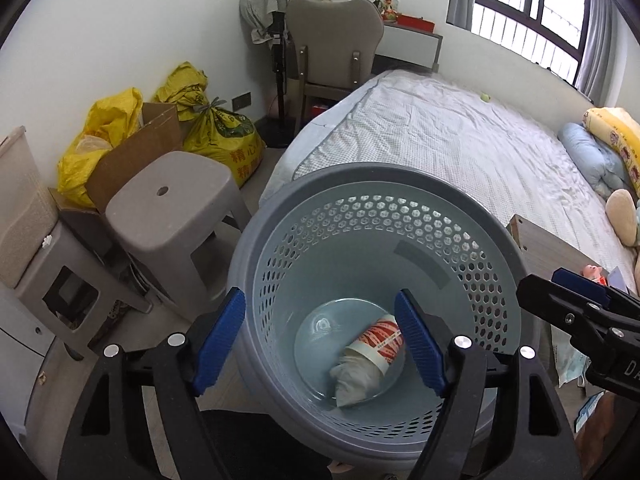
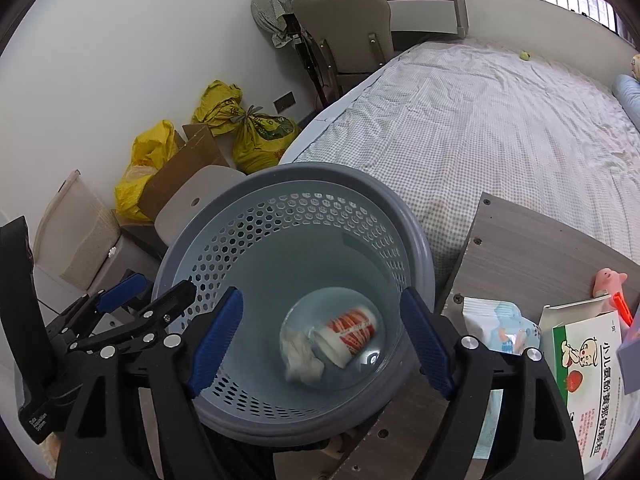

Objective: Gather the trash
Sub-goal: 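Open both tools to drop the tissue and cup into the basket, then move both tools back over the table toward the remaining items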

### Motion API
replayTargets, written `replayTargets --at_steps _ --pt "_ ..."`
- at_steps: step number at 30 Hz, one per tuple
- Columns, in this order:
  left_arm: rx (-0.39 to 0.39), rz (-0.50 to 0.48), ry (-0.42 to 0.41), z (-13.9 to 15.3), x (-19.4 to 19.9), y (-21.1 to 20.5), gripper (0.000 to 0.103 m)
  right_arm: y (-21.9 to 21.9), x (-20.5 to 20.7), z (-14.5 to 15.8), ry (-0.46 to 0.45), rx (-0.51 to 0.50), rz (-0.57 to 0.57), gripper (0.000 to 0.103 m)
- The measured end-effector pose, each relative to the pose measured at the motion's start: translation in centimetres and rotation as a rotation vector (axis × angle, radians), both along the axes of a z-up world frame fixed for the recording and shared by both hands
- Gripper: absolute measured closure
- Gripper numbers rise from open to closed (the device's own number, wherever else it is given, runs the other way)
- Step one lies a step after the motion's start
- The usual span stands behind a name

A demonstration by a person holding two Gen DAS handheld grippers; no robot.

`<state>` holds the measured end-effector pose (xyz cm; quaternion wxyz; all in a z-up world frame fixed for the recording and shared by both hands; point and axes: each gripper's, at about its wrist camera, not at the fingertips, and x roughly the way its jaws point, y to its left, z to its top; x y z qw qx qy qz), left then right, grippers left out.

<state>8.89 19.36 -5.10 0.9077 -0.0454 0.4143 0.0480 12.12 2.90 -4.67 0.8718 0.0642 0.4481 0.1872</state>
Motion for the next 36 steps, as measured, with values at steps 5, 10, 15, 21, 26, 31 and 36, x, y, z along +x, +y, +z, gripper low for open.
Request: replayTargets --at_steps 5,10,15,21,26,31,36 --pt "0.002 0.009 -0.001 0.1 -0.3 0.3 0.026 0.0 -0.3 0.1 -0.003 -0.01 -0.003 0.026" --pt "0.006 0.021 -0.008 0.2 -0.7 0.5 0.022 0.0 -0.7 0.3 -0.013 -0.016 -0.005 0.026" --pt "-0.001 0.026 -0.022 0.7 -1.1 0.7 0.018 -0.1 -1.2 0.5 -0.021 -0.019 -0.007 0.026" --pt "0.004 0.031 -0.038 1.4 -1.7 0.4 0.014 -0.3 -1.8 1.0 -0.032 -0.021 -0.01 0.026" --pt "0.01 0.036 -0.045 1.8 -2.1 0.1 0.009 -0.8 -2.5 1.5 -0.046 -0.019 -0.017 0.026" --pt "0.009 0.042 -0.046 2.2 -2.7 -0.2 0.008 -1.5 -3.3 1.9 -0.054 -0.013 -0.029 0.026" --pt "0.014 0.039 -0.051 2.8 -3.2 -0.9 0.007 -2.6 -4.3 2.7 -0.069 -0.005 -0.044 0.026"
